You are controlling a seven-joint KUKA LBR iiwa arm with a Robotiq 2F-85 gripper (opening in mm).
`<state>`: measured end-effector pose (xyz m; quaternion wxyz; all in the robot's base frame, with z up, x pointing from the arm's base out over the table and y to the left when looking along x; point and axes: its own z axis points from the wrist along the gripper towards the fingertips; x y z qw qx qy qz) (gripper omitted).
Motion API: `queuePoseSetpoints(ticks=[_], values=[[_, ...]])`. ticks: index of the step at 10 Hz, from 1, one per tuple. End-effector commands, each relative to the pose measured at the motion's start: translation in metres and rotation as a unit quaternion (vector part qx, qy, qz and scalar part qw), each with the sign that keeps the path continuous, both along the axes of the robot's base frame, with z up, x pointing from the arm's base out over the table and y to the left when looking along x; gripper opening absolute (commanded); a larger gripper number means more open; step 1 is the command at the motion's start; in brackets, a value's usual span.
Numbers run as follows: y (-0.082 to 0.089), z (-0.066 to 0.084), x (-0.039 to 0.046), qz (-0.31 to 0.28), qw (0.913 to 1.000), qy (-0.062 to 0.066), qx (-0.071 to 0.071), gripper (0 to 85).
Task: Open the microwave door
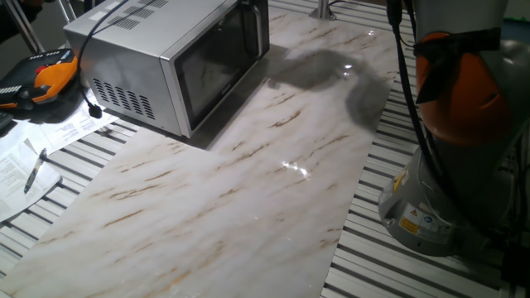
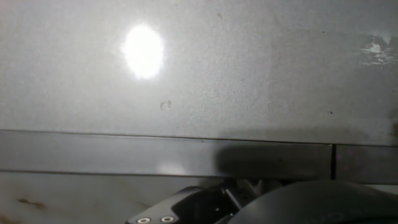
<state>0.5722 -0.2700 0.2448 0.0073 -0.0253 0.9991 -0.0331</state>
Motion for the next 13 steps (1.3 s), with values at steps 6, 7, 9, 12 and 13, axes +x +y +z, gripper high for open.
queuePoseSetpoints(ticks=[6,7,9,12,13], values=[[0.005,-0.005,-0.0022,0.006,0.9999,0.004,0.009,34.0],[0.005,-0.005,-0.0022,0.012,0.9999,0.006,0.010,17.0],[0.005,-0.004,-0.0022,0.028,0.9995,0.010,0.010,0.0],[0.005,0.001,-0.0053,0.035,0.9992,0.021,0.002,0.0],[0.005,0.005,-0.0078,0.033,0.9991,0.025,0.002,0.0]])
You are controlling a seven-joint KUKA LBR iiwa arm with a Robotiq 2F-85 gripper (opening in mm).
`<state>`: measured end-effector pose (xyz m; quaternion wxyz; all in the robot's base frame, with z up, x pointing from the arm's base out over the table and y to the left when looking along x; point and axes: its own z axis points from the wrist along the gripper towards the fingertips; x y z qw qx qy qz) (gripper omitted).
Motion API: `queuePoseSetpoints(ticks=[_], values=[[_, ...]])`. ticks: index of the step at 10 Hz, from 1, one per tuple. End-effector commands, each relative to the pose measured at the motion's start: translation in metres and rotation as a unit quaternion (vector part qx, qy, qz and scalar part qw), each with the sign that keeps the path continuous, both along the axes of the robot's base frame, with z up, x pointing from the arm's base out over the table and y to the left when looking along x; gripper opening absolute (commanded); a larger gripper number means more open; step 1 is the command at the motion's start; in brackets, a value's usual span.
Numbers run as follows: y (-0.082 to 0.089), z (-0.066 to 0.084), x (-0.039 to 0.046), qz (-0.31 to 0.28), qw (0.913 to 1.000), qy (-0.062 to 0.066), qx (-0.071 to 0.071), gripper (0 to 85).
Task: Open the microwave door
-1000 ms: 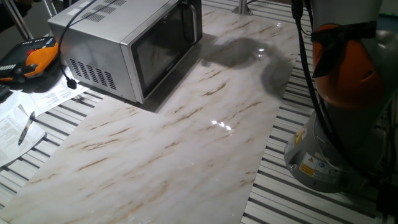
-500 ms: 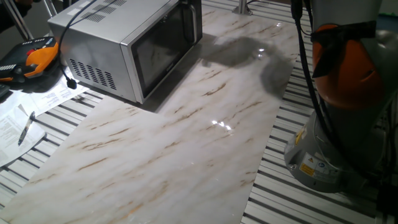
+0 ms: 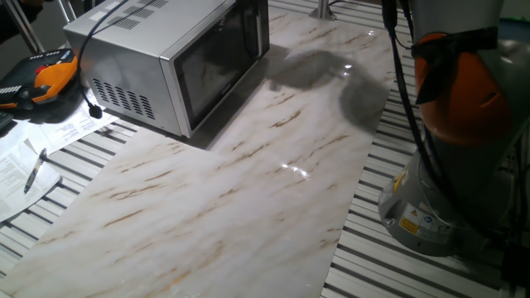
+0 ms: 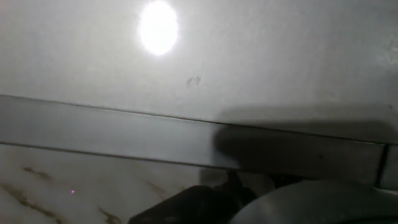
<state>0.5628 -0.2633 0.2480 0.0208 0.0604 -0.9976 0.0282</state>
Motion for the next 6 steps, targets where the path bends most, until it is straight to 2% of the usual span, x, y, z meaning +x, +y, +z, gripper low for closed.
queuePoseSetpoints(ticks=[1,2,4,5,6], values=[[-0.001,0.005,-0.0008,-0.001,1.0000,0.002,-0.001,0.0],[-0.001,0.007,-0.0018,-0.003,1.0000,0.007,0.002,0.0],[-0.001,0.012,-0.0053,-0.009,1.0000,0.002,0.001,0.0],[-0.003,0.015,-0.0085,-0.009,0.9999,-0.002,-0.010,17.0],[-0.003,0.017,-0.0108,-0.009,0.9997,0.000,-0.021,34.0]])
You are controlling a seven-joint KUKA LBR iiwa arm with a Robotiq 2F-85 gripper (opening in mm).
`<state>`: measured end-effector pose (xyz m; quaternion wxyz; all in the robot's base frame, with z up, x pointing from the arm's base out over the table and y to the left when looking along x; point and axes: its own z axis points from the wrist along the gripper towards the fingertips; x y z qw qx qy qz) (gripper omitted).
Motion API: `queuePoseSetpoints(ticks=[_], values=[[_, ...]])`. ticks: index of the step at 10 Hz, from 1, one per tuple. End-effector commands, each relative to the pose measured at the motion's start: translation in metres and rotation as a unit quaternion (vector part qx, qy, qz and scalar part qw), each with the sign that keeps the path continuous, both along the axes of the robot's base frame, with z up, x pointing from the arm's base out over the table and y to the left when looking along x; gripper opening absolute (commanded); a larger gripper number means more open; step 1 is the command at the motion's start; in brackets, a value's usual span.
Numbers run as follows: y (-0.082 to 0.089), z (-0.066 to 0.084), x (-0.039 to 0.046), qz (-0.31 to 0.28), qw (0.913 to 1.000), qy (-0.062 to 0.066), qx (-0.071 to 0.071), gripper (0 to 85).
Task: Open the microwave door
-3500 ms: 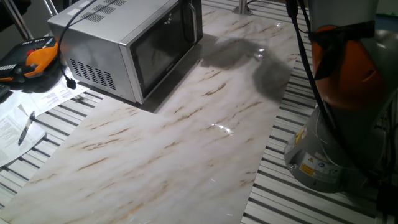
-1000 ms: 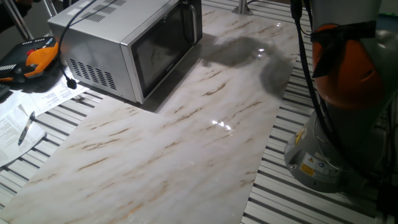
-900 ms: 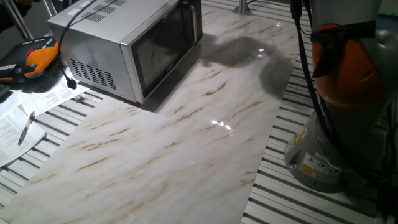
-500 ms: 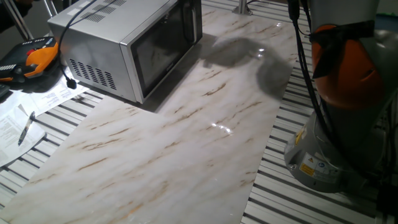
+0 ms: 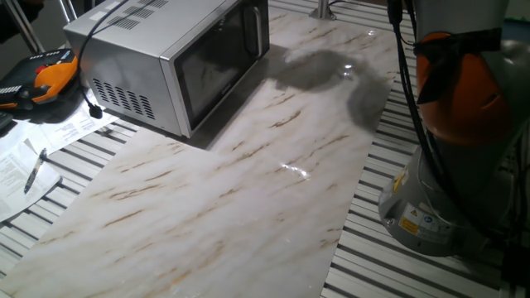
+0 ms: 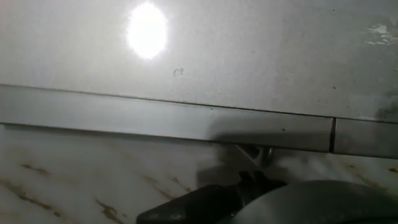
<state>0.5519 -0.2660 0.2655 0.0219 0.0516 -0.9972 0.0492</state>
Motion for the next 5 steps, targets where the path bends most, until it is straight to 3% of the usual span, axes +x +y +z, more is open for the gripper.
queuePoseSetpoints(ticks=[1,2,5], values=[[-0.0009,0.0002,-0.0015,0.000,1.0000,0.000,-0.003,34.0],[-0.0025,-0.0007,-0.0023,0.003,1.0000,-0.005,-0.008,51.0],[-0.0073,-0.0030,-0.0038,0.003,0.9998,-0.016,-0.008,51.0]])
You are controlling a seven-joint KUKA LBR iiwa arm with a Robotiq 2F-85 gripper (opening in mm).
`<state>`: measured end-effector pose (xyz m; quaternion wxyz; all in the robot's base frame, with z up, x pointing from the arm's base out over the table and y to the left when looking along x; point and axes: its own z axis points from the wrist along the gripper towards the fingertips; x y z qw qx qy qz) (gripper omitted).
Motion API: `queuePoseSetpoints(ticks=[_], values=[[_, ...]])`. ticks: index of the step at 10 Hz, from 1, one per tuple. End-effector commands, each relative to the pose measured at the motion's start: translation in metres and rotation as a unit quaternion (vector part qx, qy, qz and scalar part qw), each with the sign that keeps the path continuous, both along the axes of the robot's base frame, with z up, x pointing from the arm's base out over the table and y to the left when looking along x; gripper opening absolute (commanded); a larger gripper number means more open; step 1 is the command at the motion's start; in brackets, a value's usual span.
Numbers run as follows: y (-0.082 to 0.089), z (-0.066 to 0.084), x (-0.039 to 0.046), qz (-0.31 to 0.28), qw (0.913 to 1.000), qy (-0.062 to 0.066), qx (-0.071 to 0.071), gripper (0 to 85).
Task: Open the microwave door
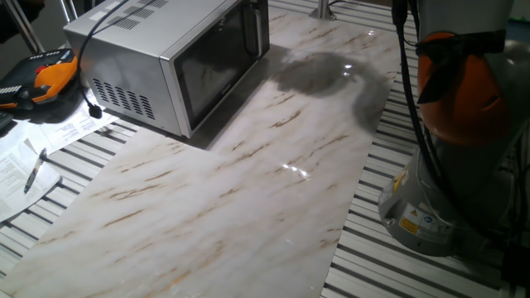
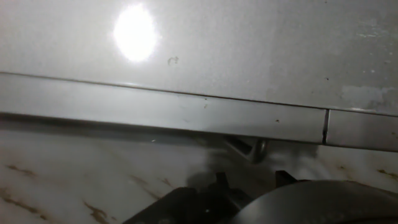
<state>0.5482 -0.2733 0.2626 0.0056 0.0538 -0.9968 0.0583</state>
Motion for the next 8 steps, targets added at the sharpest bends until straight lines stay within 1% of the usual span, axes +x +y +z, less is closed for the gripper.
queuePoseSetpoints(ticks=[1,3,5,8], values=[[-0.001,0.000,0.0002,-0.001,1.0000,-0.001,-0.001,51.0],[-0.003,-0.003,0.0034,-0.001,1.0000,-0.004,0.001,51.0],[-0.008,-0.009,0.0074,0.003,1.0000,-0.007,0.005,51.0],[-0.009,-0.014,0.0088,0.005,0.9999,-0.008,0.010,51.0]])
